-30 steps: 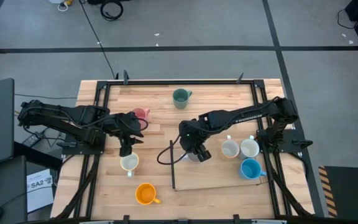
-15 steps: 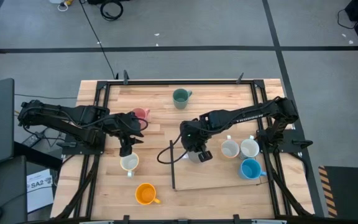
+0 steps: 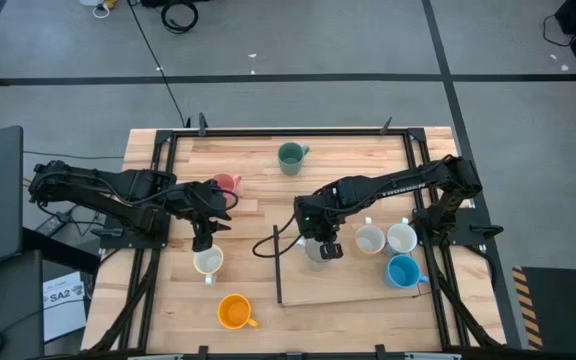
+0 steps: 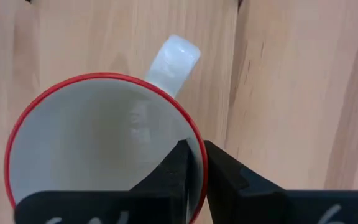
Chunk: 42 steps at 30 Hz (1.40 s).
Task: Place coffee mugs
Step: Put the gray patterned mug on the shelf
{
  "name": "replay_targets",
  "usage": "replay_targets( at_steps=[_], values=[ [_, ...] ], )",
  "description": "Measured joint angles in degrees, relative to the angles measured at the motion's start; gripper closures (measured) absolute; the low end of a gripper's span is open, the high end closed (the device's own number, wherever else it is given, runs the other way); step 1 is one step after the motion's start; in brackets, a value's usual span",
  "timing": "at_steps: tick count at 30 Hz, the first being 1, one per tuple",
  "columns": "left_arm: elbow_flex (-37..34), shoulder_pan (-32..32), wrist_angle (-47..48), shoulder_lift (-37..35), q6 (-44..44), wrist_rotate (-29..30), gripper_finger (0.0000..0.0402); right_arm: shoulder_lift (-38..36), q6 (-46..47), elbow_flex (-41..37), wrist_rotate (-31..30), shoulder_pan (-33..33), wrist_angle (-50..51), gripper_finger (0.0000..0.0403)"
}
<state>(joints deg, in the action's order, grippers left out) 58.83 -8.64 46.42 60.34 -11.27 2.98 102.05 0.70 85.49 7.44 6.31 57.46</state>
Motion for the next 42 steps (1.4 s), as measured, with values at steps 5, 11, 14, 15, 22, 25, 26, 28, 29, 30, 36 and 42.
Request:
replay_targets(
  at_steps=[5, 11, 14, 15, 22, 25, 26, 28, 29, 30, 36, 42],
  values=[
    [0.0, 0.0, 0.0, 0.0, 0.0, 0.0, 0.0279, -2.0, 1.2, -0.3, -3.4, 0.8, 3.2, 0.0369],
    [0.0, 0.0, 0.0, 0.0, 0.0, 0.0, 0.0279, -4.5, 4.8, -0.2, -8.1, 1.9, 6.3, 0.0366],
    [0.0, 0.0, 0.0, 0.0, -0.1, 0.0, 0.0279, -4.7, 5.2, -0.2, -8.1, 2.6, 7.6, 0.0364],
    [0.0, 0.0, 0.0, 0.0, -0.1, 0.0, 0.0279, -4.7, 5.2, -0.2, -8.1, 2.8, 8.4, 0.0364],
    [0.0, 0.0, 0.0, 0.0, -0.1, 0.0, 0.0279, -4.7, 5.4, -0.2, -9.3, 3.4, 12.4, 0.0367],
    [0.0, 0.0, 0.0, 0.0, -0.1, 0.0, 0.0279, -4.7, 5.6, -0.2, -10.4, 3.3, 12.0, 0.0366],
    [0.0, 0.0, 0.0, 0.0, -0.1, 0.0, 0.0279, -4.7, 5.6, -0.2, -10.4, 3.3, 11.5, 0.0366],
    [0.0, 0.0, 0.0, 0.0, -0.1, 0.0, 0.0279, -4.7, 5.7, -0.2, -10.5, 3.3, 11.4, 0.0366],
    [0.0, 0.0, 0.0, 0.0, -0.1, 0.0, 0.0279, -4.7, 5.7, -0.2, -10.5, 3.3, 11.6, 0.0366],
    [0.0, 0.0, 0.0, 0.0, -0.1, 0.0, 0.0279, -4.7, 5.7, -0.2, -10.5, 3.3, 11.6, 0.0366],
    [0.0, 0.0, 0.0, 0.0, -0.1, 0.0, 0.0279, -4.7, 5.6, -0.2, -9.8, 3.4, 11.4, 0.0365],
    [0.0, 0.0, 0.0, 0.0, -0.1, 0.0, 0.0279, -5.1, 5.3, -3.6, -9.1, 3.4, 8.7, 0.0365]
  ],
)
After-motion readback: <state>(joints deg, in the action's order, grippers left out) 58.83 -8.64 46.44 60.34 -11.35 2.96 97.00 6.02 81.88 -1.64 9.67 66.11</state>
